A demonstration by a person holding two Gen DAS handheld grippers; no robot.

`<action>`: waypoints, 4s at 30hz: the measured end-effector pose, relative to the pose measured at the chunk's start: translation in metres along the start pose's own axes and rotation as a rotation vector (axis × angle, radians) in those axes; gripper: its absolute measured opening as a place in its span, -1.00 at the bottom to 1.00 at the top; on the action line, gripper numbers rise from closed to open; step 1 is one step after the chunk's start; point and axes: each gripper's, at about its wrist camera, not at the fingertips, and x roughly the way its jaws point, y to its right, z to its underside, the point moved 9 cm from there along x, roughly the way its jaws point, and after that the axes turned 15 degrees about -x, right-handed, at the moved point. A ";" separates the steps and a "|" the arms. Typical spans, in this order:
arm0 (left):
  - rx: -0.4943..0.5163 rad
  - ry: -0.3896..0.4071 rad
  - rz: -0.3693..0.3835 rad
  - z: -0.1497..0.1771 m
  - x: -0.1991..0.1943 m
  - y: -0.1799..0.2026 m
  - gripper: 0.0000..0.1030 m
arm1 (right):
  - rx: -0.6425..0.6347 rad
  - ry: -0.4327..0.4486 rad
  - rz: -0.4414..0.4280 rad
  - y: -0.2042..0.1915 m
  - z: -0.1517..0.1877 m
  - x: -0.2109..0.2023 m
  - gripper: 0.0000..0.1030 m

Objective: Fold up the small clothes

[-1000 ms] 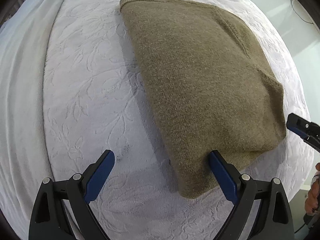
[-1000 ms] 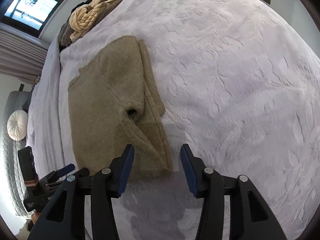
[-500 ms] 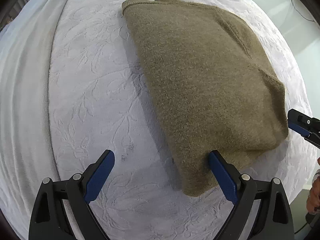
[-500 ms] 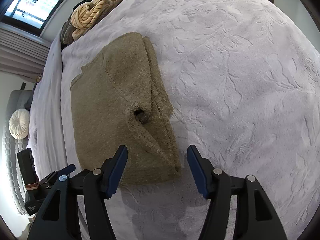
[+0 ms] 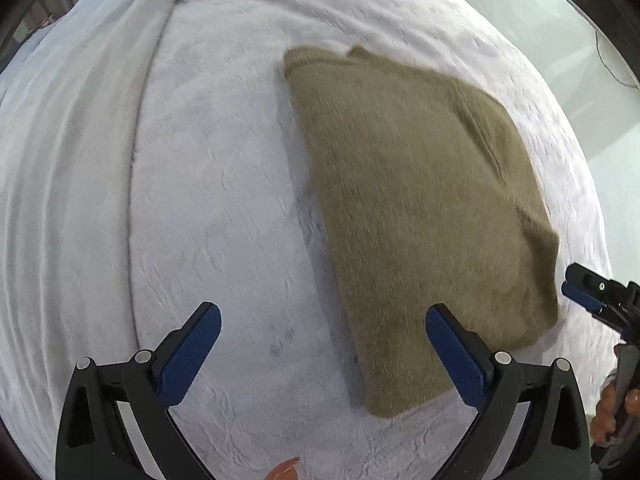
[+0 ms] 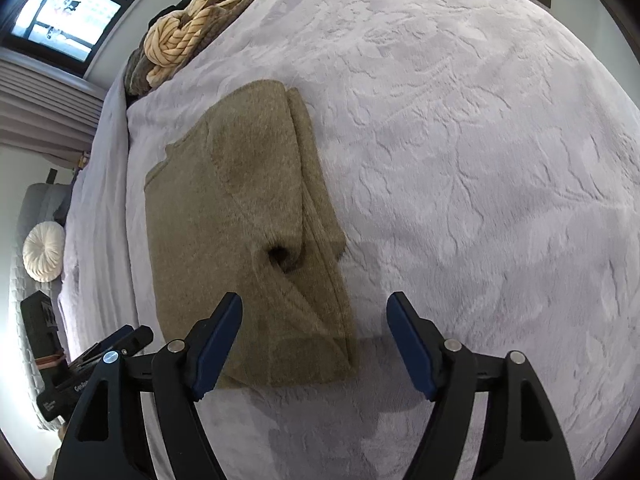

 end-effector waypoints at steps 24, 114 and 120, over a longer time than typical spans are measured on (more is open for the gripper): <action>-0.084 -0.040 0.074 -0.043 0.038 0.004 0.99 | 0.012 -0.039 -0.262 0.007 -0.077 0.065 0.58; -0.025 -0.018 -0.127 0.081 -0.048 -0.163 0.23 | -0.344 -0.319 0.084 -0.201 0.074 0.095 -0.10; -0.044 -0.041 -0.169 0.098 -0.056 -0.164 0.23 | -0.268 -0.299 -0.069 -0.216 0.096 0.062 0.23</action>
